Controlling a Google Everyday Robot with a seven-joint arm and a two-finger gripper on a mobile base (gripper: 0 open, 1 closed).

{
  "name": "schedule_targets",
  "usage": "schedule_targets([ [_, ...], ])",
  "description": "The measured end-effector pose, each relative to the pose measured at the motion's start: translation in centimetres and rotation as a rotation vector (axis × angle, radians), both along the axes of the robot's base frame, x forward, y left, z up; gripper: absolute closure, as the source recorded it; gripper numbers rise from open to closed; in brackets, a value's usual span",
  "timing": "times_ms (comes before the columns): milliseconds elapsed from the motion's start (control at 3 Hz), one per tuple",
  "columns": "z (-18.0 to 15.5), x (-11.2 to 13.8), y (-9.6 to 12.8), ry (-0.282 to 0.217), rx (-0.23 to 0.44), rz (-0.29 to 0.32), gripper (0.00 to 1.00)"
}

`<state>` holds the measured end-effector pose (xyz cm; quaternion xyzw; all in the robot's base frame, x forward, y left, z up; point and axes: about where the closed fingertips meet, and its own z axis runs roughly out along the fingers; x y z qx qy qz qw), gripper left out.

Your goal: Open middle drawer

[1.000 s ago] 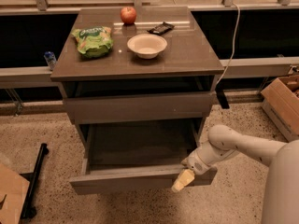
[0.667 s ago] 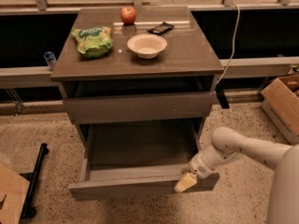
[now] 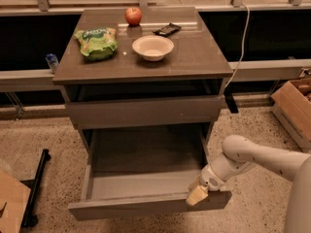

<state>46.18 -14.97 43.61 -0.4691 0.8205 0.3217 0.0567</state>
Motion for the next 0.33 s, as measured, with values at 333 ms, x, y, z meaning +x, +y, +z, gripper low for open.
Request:
schedule_targets([
  [333,0.74,-1.6,-0.47,0.011,-0.011,0.01,0.39],
])
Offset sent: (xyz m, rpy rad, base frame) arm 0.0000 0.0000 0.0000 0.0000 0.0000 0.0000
